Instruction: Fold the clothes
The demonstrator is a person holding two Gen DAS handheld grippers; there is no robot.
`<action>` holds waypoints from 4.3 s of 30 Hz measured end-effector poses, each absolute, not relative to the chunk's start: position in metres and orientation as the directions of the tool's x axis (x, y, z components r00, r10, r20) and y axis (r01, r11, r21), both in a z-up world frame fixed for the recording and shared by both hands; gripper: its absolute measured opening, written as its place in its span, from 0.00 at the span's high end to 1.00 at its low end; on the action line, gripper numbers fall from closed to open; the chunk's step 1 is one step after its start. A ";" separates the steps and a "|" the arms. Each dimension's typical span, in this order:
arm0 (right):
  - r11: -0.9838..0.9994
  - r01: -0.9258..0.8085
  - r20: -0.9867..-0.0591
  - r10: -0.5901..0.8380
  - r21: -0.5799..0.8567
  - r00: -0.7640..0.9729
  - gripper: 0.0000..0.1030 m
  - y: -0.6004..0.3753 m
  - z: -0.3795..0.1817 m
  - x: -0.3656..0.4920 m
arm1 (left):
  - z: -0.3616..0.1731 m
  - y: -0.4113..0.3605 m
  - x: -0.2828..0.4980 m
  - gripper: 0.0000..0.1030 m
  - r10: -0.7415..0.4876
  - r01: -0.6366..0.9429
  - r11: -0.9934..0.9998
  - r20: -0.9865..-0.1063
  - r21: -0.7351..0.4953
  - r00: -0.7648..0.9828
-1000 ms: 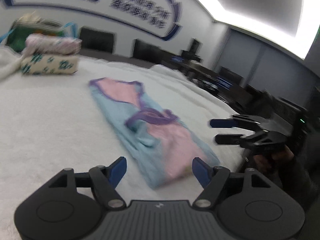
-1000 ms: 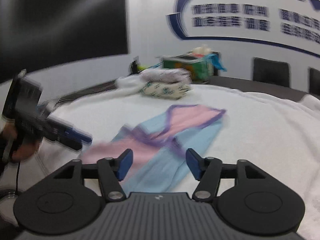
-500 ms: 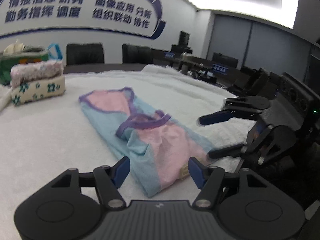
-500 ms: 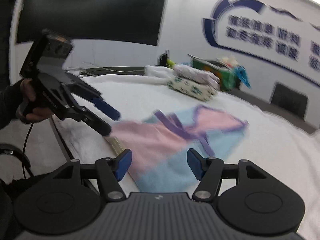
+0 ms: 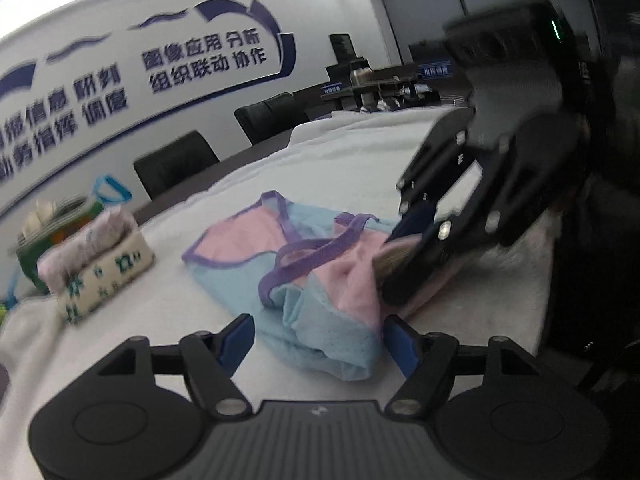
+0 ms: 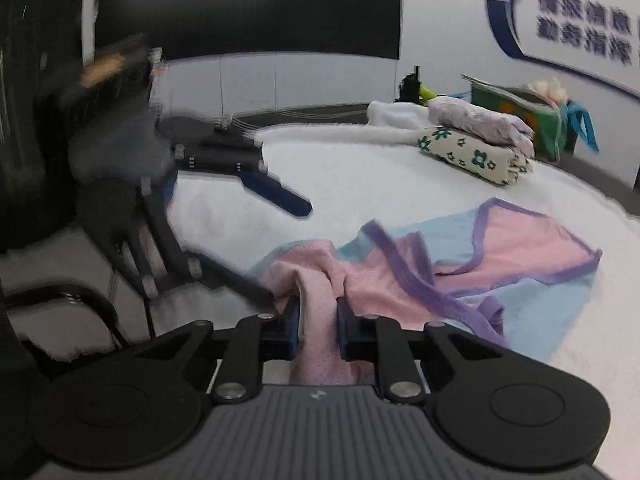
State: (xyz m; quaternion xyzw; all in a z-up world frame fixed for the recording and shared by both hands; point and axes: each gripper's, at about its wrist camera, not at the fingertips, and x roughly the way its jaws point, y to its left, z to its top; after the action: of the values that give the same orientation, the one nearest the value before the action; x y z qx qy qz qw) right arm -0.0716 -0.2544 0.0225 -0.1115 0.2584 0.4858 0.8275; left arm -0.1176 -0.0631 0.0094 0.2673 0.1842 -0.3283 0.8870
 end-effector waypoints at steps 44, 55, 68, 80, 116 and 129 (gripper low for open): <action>0.423 -0.906 -0.577 0.746 0.023 0.333 0.97 -0.281 0.038 -0.147 | 0.025 -0.030 -0.130 0.94 -0.674 0.832 0.554 -0.603 -0.029 0.427; 0.531 -0.847 -0.533 0.706 -0.039 0.467 0.18 -0.281 0.045 -0.137 | 0.027 -0.017 -0.076 0.94 -0.691 0.697 0.660 -0.590 -0.279 0.418; 0.554 -0.772 -0.454 0.628 -0.311 0.633 0.18 -0.230 0.030 -0.181 | 0.025 -0.015 -0.081 0.94 -0.647 0.661 0.706 -0.610 -0.252 0.458; 0.680 -0.697 -0.397 0.589 -0.227 0.704 0.19 -0.213 0.038 -0.192 | 0.023 -0.015 -0.080 0.94 -0.638 0.657 0.714 -0.611 -0.241 0.469; 0.832 -0.518 -0.528 0.537 0.201 0.658 0.54 -0.323 0.043 -0.017 | 0.018 0.025 -0.016 0.53 -0.605 0.384 0.796 -0.596 -0.468 0.529; 0.814 -0.455 -0.512 0.581 0.361 0.633 0.84 -0.298 0.011 -0.023 | 0.019 -0.006 -0.017 0.93 -0.616 0.380 0.783 -0.531 -0.492 0.582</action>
State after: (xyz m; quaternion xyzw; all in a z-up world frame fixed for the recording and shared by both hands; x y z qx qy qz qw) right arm -0.0235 -0.2984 0.0108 0.0991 0.3170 0.2883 0.8981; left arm -0.0173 -0.0063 0.0186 -0.1646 0.3577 -0.2849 0.8739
